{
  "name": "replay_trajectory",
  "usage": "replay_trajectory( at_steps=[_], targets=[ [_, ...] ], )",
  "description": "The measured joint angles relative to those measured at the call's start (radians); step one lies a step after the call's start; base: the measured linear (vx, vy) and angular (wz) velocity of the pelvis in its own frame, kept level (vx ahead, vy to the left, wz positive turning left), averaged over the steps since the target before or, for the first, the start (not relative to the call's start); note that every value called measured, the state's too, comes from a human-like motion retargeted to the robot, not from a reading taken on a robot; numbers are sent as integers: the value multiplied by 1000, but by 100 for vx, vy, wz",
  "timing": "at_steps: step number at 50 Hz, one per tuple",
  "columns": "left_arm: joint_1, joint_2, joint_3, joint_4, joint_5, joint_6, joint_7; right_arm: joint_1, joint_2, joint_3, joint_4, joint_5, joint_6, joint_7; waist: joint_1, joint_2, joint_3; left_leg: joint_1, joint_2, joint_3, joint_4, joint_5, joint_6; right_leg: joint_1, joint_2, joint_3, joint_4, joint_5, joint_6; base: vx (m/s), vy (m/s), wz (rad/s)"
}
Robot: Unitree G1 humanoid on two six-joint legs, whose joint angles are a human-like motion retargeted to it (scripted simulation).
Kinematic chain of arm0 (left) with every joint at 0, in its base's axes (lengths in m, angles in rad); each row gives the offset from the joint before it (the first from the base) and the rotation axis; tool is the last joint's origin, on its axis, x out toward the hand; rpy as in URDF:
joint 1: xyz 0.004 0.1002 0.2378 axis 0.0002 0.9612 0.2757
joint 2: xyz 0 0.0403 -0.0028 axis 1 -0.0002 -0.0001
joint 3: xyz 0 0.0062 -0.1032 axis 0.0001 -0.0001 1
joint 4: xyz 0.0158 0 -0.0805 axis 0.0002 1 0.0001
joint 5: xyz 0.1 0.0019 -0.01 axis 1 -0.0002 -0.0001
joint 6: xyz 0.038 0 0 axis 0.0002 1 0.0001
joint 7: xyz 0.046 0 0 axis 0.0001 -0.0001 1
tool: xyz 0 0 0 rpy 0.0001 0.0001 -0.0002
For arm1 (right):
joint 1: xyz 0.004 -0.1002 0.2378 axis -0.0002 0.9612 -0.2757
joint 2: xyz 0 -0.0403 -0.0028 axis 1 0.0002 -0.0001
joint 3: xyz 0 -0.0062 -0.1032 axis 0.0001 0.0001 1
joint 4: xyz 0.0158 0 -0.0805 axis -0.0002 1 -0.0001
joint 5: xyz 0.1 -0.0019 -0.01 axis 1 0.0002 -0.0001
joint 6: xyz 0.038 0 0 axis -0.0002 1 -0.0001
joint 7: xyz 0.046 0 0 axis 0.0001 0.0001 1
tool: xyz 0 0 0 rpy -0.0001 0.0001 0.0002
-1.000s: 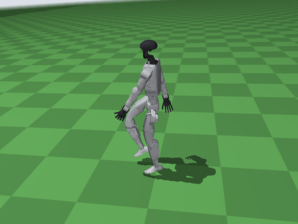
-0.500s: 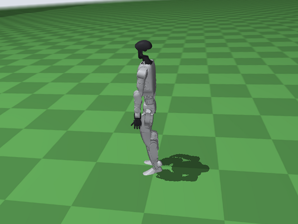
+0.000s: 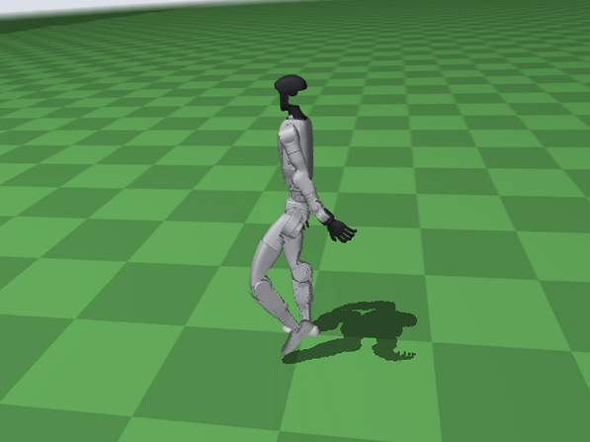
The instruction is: Upper body actions
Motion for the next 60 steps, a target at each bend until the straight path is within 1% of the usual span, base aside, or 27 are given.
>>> replay_trajectory(
  at_steps=[2,5,7,10,13,15,18,20,22,26,28,30,33,35,37,40,41,42,43,45,47,50,52,55,57,58,60],
  targets=[
    [74,-5,1,0,63,9,-37,-132,42,-27,-5,1,-8,50,78,10,5,-154,117,-14,234,-63,16,3,14,33,8,3,-10,-10,-13,-90],
    [164,-11,10,0,125,6,-97,-310,104,-95,-76,5,-31,99,199,-4,34,-357,211,7,482,-146,72,14,22,91,34,-1,-48,-3,-8,-101],
    [205,-10,22,0,143,6,-135,-426,126,-112,-135,29,-52,144,266,-38,76,-450,205,46,545,-166,83,34,-9,137,63,-12,-56,1,-7,-97],
    [237,-12,52,0,145,13,-157,-591,138,-118,-225,68,-84,198,376,-82,152,-539,168,133,537,-182,95,52,-67,215,118,-28,-53,-1,-3,-104],
    [247,-15,88,0,114,16,-169,-695,148,-115,-315,78,-127,219,458,-119,213,-605,130,186,492,-184,84,65,-128,241,161,-40,-50,4,-4,-80],
    [241,-17,108,0,85,17,-172,-749,147,-103,-345,78,-153,187,496,-144,237,-630,116,216,466,-190,71,62,-161,247,184,-47,-48,5,-4,-41],
    [221,-24,112,0,59,5,-166,-789,146,-92,-338,81,-168,117,529,-153,242,-626,114,232,447,-199,55,59,-188,230,191,-39,-39,3,-1,-14],
    [201,-28,108,0,62,-12,-162,-794,152,-91,-325,83,-183,109,532,-149,232,-593,121,230,441,-198,46,57,-185,218,185,-34,-37,1,-1,9],
    [179,-28,102,0,73,-33,-153,-780,156,-85,-310,66,-187,114,514,-145,204,-552,126,215,442,-196,37,47,-173,199,176,-33,-37,1,-1,45],
    [146,-21,94,0,81,-52,-129,-702,164,-84,-285,-16,-202,96,454,-122,123,-455,130,153,449,-185,7,28,-134,154,150,-32,-37,5,5,68],
    [139,-21,106,-5,73,-62,-118,-651,172,-87,-261,-36,-194,84,430,-114,69,-351,131,157,400,-177,0,12,-121,148,123,-26,-29,6,9,57],
    [103,-6,140,0,41,-61,-105,-590,175,-91,-232,-58,-194,80,380,-81,35,-247,113,116,320,-159,-14,20,-85,105,115,-34,-28,7,5,83],
    [65,7,183,-5,-16,-55,-91,-506,176,-76,-194,-55,-183,82,313,-57,-7,-52,37,105,97,-110,-29,27,-63,67,96,-39,-15,9,8,75],
    [49,13,210,-23,-53,-53,-79,-450,175,-65,-171,-59,-179,79,269,-49,-40,71,-38,90,-92,-81,-44,25,-57,43,86,-45,-1,10,9,66],
    [34,18,226,-41,-98,-54,-63,-395,174,-43,-156,-74,-182,72,225,-41,-72,190,-125,55,-315,-38,-73,22,-48,25,78,-50,12,12,12,64],
    [6,27,247,-68,-142,-64,-45,-325,172,-8,-144,-109,-186,62,161,-4,-115,343,-235,-48,-658,36,-121,12,2,9,64,-57,18,10,14,58],
    [-6,31,253,-73,-149,-69,-38,-307,170,-1,-141,-121,-187,60,139,15,-127,392,-245,-51,-766,-3,-151,6,25,2,60,-59,19,7,14,60],
    [-17,34,257,-78,-157,-72,-31,-290,167,6,-139,-131,-188,59,118,33,-138,438,-246,-22,-866,-40,-170,1,47,-5,55,-60,20,7,19,62],
    [-29,37,257,-81,-164,-75,-24,-276,163,11,-136,-137,-188,60,100,49,-148,476,-228,73,-949,-74,-168,-3,64,-11,49,-61,23,8,22,62],
    [-53,39,249,-85,-175,-77,-12,-249,151,10,-135,-150,-187,66,64,71,-168,507,-239,122,-1066,-119,-146,-7,81,-26,31,-58,32,7,23,76],
    [-82,35,241,-86,-179,-79,-6,-225,138,0,-147,-167,-187,68,22,72,-191,471,-275,21,-1101,-130,-105,-19,67,-50,10,-52,46,7,33,91],
    [-136,33,220,-81,-186,-88,3,-190,116,-7,-184,-191,-198,68,-9,79,-208,429,-293,-1,-1119,-126,-78,-47,55,-73,-7,-39,63,-4,21,52],
    [-181,39,197,-70,-190,-92,8,-158,96,-9,-213,-198,-201,67,9,61,-185,416,-313,-47,-1102,-133,-59,-51,35,-69,0,-31,69,2,29,-20],
    [-250,60,130,-35,-201,-97,7,-95,71,-42,-239,-194,-194,75,58,29,-148,429,-333,-29,-1087,-151,-29,-58,8,-59,50,-37,84,6,20,-39],
    [-290,65,80,-6,-235,-108,11,-44,55,-81,-235,-193,-187,77,65,22,-137,429,-339,-54,-1069,-165,-16,-81,-8,-72,123,-37,94,8,19,-1],
    [-306,61,66,-2,-255,-120,9,-13,48,-96,-232,-192,-184,74,59,21,-133,425,-338,-71,-1056,-171,-13,-98,-15,-89,172,-13,95,8,23,20],
    [-354,45,33,0,-333,-152,-8,49,27,-118,-222,-199,-180,68,32,38,-121,418,-313,-91,-1033,-180,-12,-170,-44,-165,349,110,91,2,25,20]
  ],
)
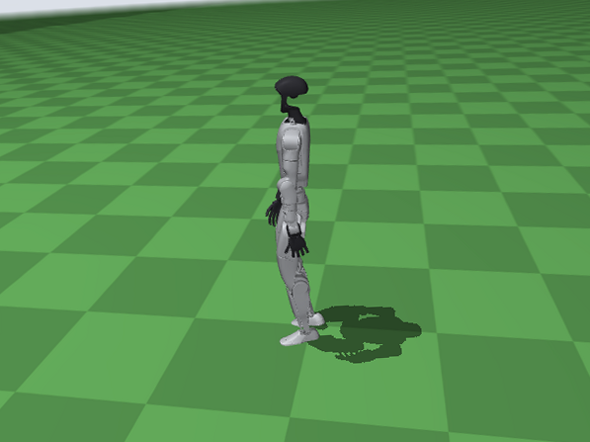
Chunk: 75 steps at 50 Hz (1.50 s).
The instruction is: Upper body actions
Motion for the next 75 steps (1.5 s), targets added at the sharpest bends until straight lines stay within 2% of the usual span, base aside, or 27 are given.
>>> replay_trajectory(
  at_steps=[2,3,5,7,8,11,15,17,20,25,29,33,37,42,44,47,50,56,62,63,65,67,68,70,71,73,75],
  targets=[
    [-71,-19,4,-14,-83,-48,-20,52,-34,-6,22,-20,6,-19,-13,31,15,-15,43,16,20,-9,0,-157,-29,19,268,177,-8,-6,28,-36],
    [-98,-34,14,-35,-107,-69,-22,74,-49,-5,33,-30,10,-32,-13,39,28,-14,53,27,25,-10,2,-225,-17,69,372,253,-17,-7,31,-54],
    [-209,-54,16,-99,-165,-111,-38,137,-100,-15,70,-65,42,-70,-50,71,78,-12,83,46,43,-15,15,-400,-29,76,672,310,-6,-14,30,-18],
    [-317,-64,37,-170,-153,-124,-14,182,-149,-38,115,-86,91,-81,-137,88,128,-18,83,19,64,-20,36,-547,-151,-12,915,237,-61,-16,35,83],
    [-370,-64,45,-205,-145,-132,9,205,-171,-50,142,-89,115,-83,-191,95,157,-19,91,0,74,-18,43,-623,-175,-22,1005,215,-79,-14,29,133],
    [-525,-50,58,-294,-154,-164,111,289,-227,-94,211,-84,180,-78,-331,119,228,-20,139,-48,100,-16,47,-871,-168,-19,1158,186,-109,-8,12,130],
    [-683,-34,61,-383,-179,-205,200,442,-272,-187,222,-28,256,-86,-426,132,261,-24,197,-34,139,-37,45,-1143,-179,-37,1176,104,-226,7,-3,62],
    [-722,-26,59,-394,-154,-231,200,509,-282,-232,222,29,268,-111,-440,143,261,-26,224,-26,158,-52,45,-1209,-165,-64,1128,63,-277,13,-8,13],
    [-753,-1,37,-359,-137,-215,232,563,-287,-287,222,119,268,-153,-446,152,254,-29,236,-36,177,-64,47,-1234,-144,-87,1045,42,-296,6,-4,-15],
    [-717,22,13,-317,-140,-201,202,503,-250,-320,222,196,213,-128,-436,133,235,-34,201,-36,161,-54,53,-1095,-124,-90,934,82,-216,-6,4,-32],
    [-625,-12,-7,-273,-147,-208,199,430,-205,-279,220,160,172,-65,-389,144,192,-40,188,-26,133,-41,52,-862,-123,-108,844,140,-113,2,1,-39],
    [-504,-55,-42,-216,-148,-202,152,361,-165,-216,169,79,145,-40,-314,149,144,-31,162,3,97,-32,52,-615,-74,-69,701,215,-27,3,1,-58],
    [-364,-69,-42,-164,-132,-184,98,288,-141,-162,113,7,146,-30,-235,131,96,-6,125,69,43,-22,46,-383,18,55,453,283,3,3,-4,-78],
    [-217,-109,-12,-96,-135,-170,69,235,-127,-168,85,12,142,15,-175,101,28,-4,62,98,-23,0,29,-130,41,159,79,302,23,2,-10,-33],
    [-183,-110,3,-68,-133,-160,53,220,-131,-161,81,29,134,18,-142,75,11,-3,26,106,-46,5,23,-55,32,189,-47,261,42,-2,-15,-51],
    [-145,-106,19,-50,-114,-148,41,206,-139,-140,86,32,129,-2,-98,42,1,-2,-12,123,-70,12,11,22,14,180,-184,119,66,-5,-17,-46],
    [-118,-100,32,-53,-90,-136,46,203,-143,-116,103,26,129,-20,-70,18,4,1,-21,143,-78,18,-6,58,13,154,-271,17,36,-4,-24,-22],
    [-62,-78,12,-68,-41,-112,31,177,-155,-41,209,100,130,-82,-10,9,10,-6,7,173,-68,28,-50,84,46,160,-363,-66,-30,-7,-25,-8],
    [46,-36,11,-71,28,-57,44,86,-97,48,222,144,170,-101,5,-3,23,-79,90,181,133,7,-104,90,52,189,-367,-87,-54,-6,-29,6],
    [79,-27,5,-65,17,-55,52,56,-81,64,222,155,176,-85,11,-9,24,-95,105,189,189,41,-111,95,53,198,-367,-88,-58,-8,-29,-24],
    [151,-21,8,-53,24,-45,46,-24,-47,90,222,190,204,-29,17,-33,18,-173,153,207,372,185,-144,92,34,218,-362,-91,-61,-7,-23,-14],
    [216,-13,4,-24,53,-40,18,-123,-6,60,213,211,212,35,37,-54,18,-332,260,185,667,345,-159,83,14,224,-358,-91,-61,-13,-24,-13],
    [247,-8,-1,-8,70,-41,8,-167,14,48,197,230,212,64,63,-62,22,-419,275,130,789,418,-150,83,12,236,-360,-85,-63,-13,-30,-46],
    [334,-3,-15,0,130,-9,-33,-291,57,28,162,293,220,125,122,-87,27,-605,319,69,1085,352,-137,84,7,239,-366,-68,-77,-6,-27,-72],
    [371,-3,-20,0,168,11,-58,-346,80,2,128,306,220,131,174,-93,45,-661,409,100,1210,305,-110,98,18,257,-365,-65,-91,1,-23,-107],
    [438,-8,-19,0,249,33,-109,-463,115,-49,63,319,212,150,267,-108,97,-748,551,165,1410,205,-14,128,26,286,-351,-64,-118,1,-24,-122],
    [495,-20,-5,0,326,29,-161,-588,138,-73,-2,330,191,195,355,-137,171,-786,618,247,1513,125,54,161,-1,340,-326,-67,-129,-1,-18,-133]
  ],
)
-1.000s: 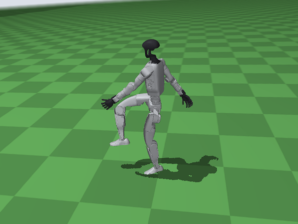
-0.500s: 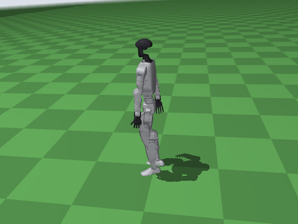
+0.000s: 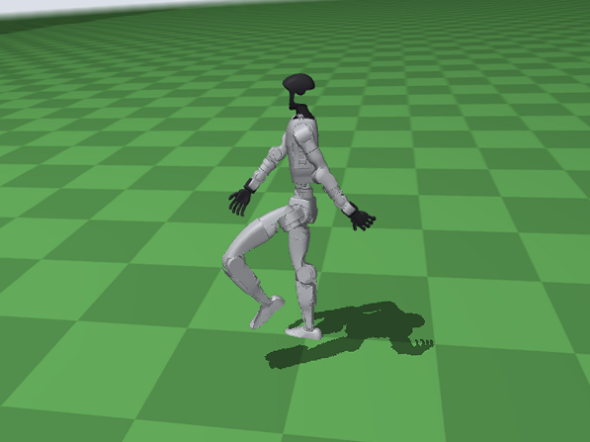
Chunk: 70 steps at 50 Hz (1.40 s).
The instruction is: Upper body actions
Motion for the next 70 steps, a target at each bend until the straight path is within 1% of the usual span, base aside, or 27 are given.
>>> replay_trajectory(
  at_steps=[2,5,8,11,16,20,22,25,26,28,30,33,36,39,41,43,45,47,48,50,53,55,58,60,62,66,70],
  targets=[
    [44,-10,23,0,46,4,-29,-113,18,-4,-66,9,-34,31,65,-27,65,-59,-21,45,20,-13,-6,21,-40,42,24,-4,-2,-6,-5,-119],
    [98,-24,58,0,60,21,-69,-241,27,22,-141,19,-75,12,124,-76,117,-187,-116,72,-27,-1,-61,18,-120,83,59,-16,8,-4,5,-62],
    [124,-28,76,0,28,32,-95,-303,32,39,-172,67,-97,43,144,-115,127,-252,-161,94,-64,-10,-101,-4,-165,106,104,-44,8,6,0,-2],
    [99,-21,81,0,-7,16,-79,-338,37,37,-174,115,-83,97,135,-119,131,-229,-172,94,-87,6,-117,-1,-158,94,122,-60,5,3,-9,32],
    [39,-6,70,0,-27,-30,-20,-277,35,32,-163,62,-112,31,78,-96,27,-126,-180,40,-110,11,-104,-17,-117,36,64,-49,12,0,1,75],
    [-6,-5,104,-10,-51,-48,0,-164,50,36,-122,18,-160,-55,6,-60,-71,19,-236,-29,-222,46,-146,-35,-80,-9,26,-46,23,4,9,83],
    [-56,9,128,-9,-99,-47,18,-105,49,26,-104,23,-160,-47,-44,-23,-99,126,-298,-78,-363,74,-158,-27,-45,-57,18,-55,28,4,10,92],
    [-103,18,151,-32,-166,-47,42,-14,47,24,-87,4,-156,-23,-113,7,-140,310,-400,-114,-631,94,-113,-14,-23,-114,-3,-67,43,6,13,106],
    [-114,19,155,-40,-180,-49,51,18,45,29,-83,-5,-157,-27,-135,19,-158,369,-432,-132,-736,106,-117,-14,-14,-131,-8,-70,50,12,15,109],
    [-122,19,164,-60,-196,-57,68,75,44,43,-69,-18,-157,-37,-162,40,-201,492,-489,-160,-959,135,-138,-24,10,-143,-15,-75,60,19,20,46],
    [-140,21,171,-69,-214,-62,84,136,39,68,-59,-31,-161,-38,-181,73,-232,625,-523,-165,-1198,140,-191,-31,53,-134,-15,-84,64,16,19,11],
    [-169,19,183,-69,-233,-61,96,210,30,104,-53,-56,-168,-32,-263,130,-258,764,-535,-87,-1458,-40,-185,-24,116,-163,-28,-92,74,12,25,65],
    [-211,10,194,-61,-235,-55,98,289,1,149,-64,-104,-194,-31,-363,159,-289,782,-573,-127,-1593,-54,-144,-33,119,-215,-38,-99,98,8,24,96],
    [-273,11,178,-49,-235,-49,118,370,-47,162,-72,-186,-204,-38,-397,162,-306,766,-596,-134,-1629,-44,-121,-62,100,-235,-11,-109,125,9,30,39],
    [-323,19,148,-38,-242,-57,148,431,-80,149,-65,-256,-198,-41,-396,147,-295,743,-616,-210,-1598,-61,-93,-75,78,-250,33,-113,141,9,22,14],
    [-367,35,69,-26,-277,-117,196,491,-114,128,-25,-320,-179,-58,-382,130,-274,742,-624,-233,-1570,-77,-78,-97,56,-283,117,-74,143,18,23,-11],
    [-407,41,-36,-30,-331,-199,304,551,-151,112,33,-364,-158,-86,-348,134,-258,752,-598,-212,-1553,-94,-77,-180,28,-309,303,68,138,14,18,-60],
    [-458,11,-73,-64,-367,-274,440,616,-184,97,72,-411,-138,-123,-343,165,-247,737,-552,-199,-1532,-104,-80,-348,11,-269,583,232,117,5,20,-58],
    [-487,-2,-79,-80,-386,-317,476,648,-198,93,85,-429,-132,-145,-362,181,-237,732,-538,-205,-1527,-103,-79,-424,32,-226,701,268,106,3,28,-21],
    [-621,-14,-95,-128,-491,-362,486,724,-248,95,132,-454,-108,-201,-424,222,-204,721,-505,-178,-1520,-98,-72,-625,-15,-243,1040,224,85,-11,31,12],
    [-830,-24,7,-224,-467,-340,480,800,-323,91,215,-423,-42,-214,-584,264,-101,716,-478,-217,-1501,-90,-55,-886,-95,-301,1388,178,15,-22,28,108],
    [-974,-22,23,-288,-457,-323,478,887,-361,54,223,-413,8,-204,-659,278,-25,727,-461,-256,-1477,-93,-41,-1036,-126,-321,1523,162,-26,-9,20,117],
    [-1147,-12,17,-374,-479,-299,466,1030,-401,-6,223,-383,58,-244,-736,277,40,742,-441,-281,-1438,-114,-25,-1251,-160,-332,1588,160,-102,10,9,89],
    [-1224,-5,14,-409,-472,-296,453,1121,-422,-52,223,-352,77,-280,-767,281,53,741,-427,-287,-1405,-135,-14,-1358,-164,-353,1572,150,-158,20,0,43],
    [-1268,-2,7,-420,-457,-283,458,1194,-436,-93,223,-309,88,-297,-768,290,56,747,-412,-284,-1378,-154,-6,-1415,-138,-368,1530,151,-176,19,-1,3],
    [-1308,16,-14,-411,-451,-261,480,1232,-442,-136,223,-240,76,-322,-766,285,65,759,-407,-282,-1356,-163,-10,-1373,-108,-419,1444,157,-168,5,-2,-22],
    [-1272,26,-26,-391,-443,-258,473,1187,-418,-123,223,-249,38,-314,-767,298,21,751,-414,-276,-1403,-143,-19,-1211,-96,-456,1367,165,-87,-2,2,-23]
  ],
)
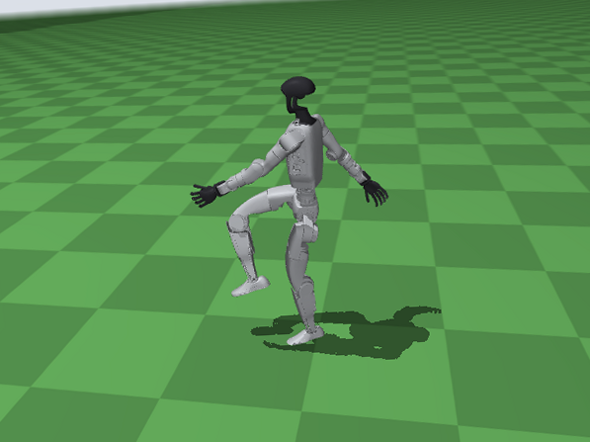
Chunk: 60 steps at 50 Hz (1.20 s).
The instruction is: Upper body actions
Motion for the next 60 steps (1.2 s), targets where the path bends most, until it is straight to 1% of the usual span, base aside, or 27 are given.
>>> replay_trajectory(
  at_steps=[3,5,7,8,9,13,15,17,18,20,22,25,28,30,32,35,37,42,48,52,60],
  targets=[
    [70,-16,-13,21,17,-2,10,-55,37,19,-3,-29,-32,10,19,21,-46,-13,-3,5,-31,15,-1,187,9,-3,-94,37,85,2,2,-18],
    [129,-33,-21,39,25,-4,11,-101,67,24,-20,-39,-56,18,43,24,-75,-16,-15,20,-46,19,-1,324,21,15,-183,76,126,5,1,-36],
    [198,-45,-29,54,28,-7,-14,-160,98,26,-45,-37,-76,39,79,8,-99,-7,-41,50,-57,14,0,474,42,48,-309,111,132,4,0,-71],
    [242,-40,-30,55,28,-13,-50,-212,111,30,-52,-27,-76,68,111,-17,-92,19,-57,84,-57,3,0,557,59,88,-375,124,135,5,-1,-102],
    [281,-43,-28,63,28,-13,-70,-246,126,35,-65,-19,-80,87,134,-29,-98,31,-70,100,-65,0,-1,632,73,117,-453,136,138,6,-1,-96],
    [422,-79,-16,114,29,-3,-118,-326,166,71,-119,0,-97,124,198,-52,-159,44,-124,120,-112,6,-5,876,136,249,-820,200,177,4,-6,-44],
    [496,-99,-10,152,27,7,-145,-371,179,98,-149,-8,-112,135,236,-92,-192,46,-191,127,-136,11,0,1009,149,364,-1064,168,226,2,-11,-31],
    [558,-99,-7,178,39,16,-171,-408,187,131,-174,-22,-119,148,280,-125,-207,61,-232,157,-162,15,-1,1094,132,389,-1202,-27,239,0,-13,-64],
    [586,-95,-3,191,48,22,-179,-423,190,145,-187,-35,-122,155,312,-142,-217,66,-251,177,-176,15,-3,1121,110,342,-1258,-102,231,2,-14,-100],
    [646,-85,8,209,85,33,-191,-445,198,169,-207,-60,-131,162,376,-171,-242,72,-278,214,-201,17,-13,1142,96,311,-1351,-172,212,5,-15,-108],
    [704,-75,15,220,134,47,-209,-462,206,182,-221,-81,-137,166,424,-194,-268,62,-294,234,-216,21,-22,1137,66,280,-1412,-127,245,2,-16,-92],
    [770,-65,53,244,183,79,-230,-502,214,194,-219,-106,-148,167,485,-194,-291,34,-271,288,-228,28,-41,1085,64,318,-1415,-112,256,-11,-21,-77],
    [819,-69,104,290,132,86,-247,-554,217,232,-200,-111,-148,166,456,-186,-246,34,-255,284,-222,38,-48,1073,95,355,-1392,-124,224,-17,-20,8],
    [851,-72,117,321,71,95,-268,-582,221,263,-182,-112,-142,161,407,-176,-209,45,-240,266,-217,45,-51,1092,108,336,-1389,-132,216,-15,-17,60],
    [872,-70,127,357,38,114,-291,-593,226,287,-162,-118,-132,156,373,-167,-202,43,-224,268,-216,50,-59,1096,115,320,-1391,-139,215,-12,-12,47],
    [901,-67,139,391,69,147,-306,-572,230,305,-132,-118,-120,149,348,-159,-220,31,-208,261,-211,55,-71,1100,123,304,-1407,-144,212,-1,-11,41],
    [921,-65,138,391,116,155,-302,-540,232,298,-110,-115,-116,145,360,-165,-234,25,-207,250,-208,57,-76,1104,124,293,-1420,-143,205,7,-12,30],
    [944,-64,129,368,168,132,-311,-490,231,292,-47,-109,-94,123,409,-183,-232,25,-199,248,-203,62,-89,1105,127,296,-1416,-152,194,0,-11,8],
    [945,-82,156,356,148,132,-314,-473,212,303,-14,-163,-61,105,385,-167,-229,22,-182,233,-196,67,-97,1118,144,277,-1418,-165,186,-2,-6,23],
    [945,-84,156,335,146,129,-322,-466,205,292,-33,-182,-64,109,377,-160,-232,19,-176,229,-197,71,-103,1117,150,269,-1419,-168,181,0,-1,5],
    [940,-77,157,310,138,132,-316,-481,211,273,-73,-155,-76,129,374,-154,-241,18,-166,235,-197,72,-111,1108,160,276,-1415,-171,172,0,-1,-1]
  ],
)
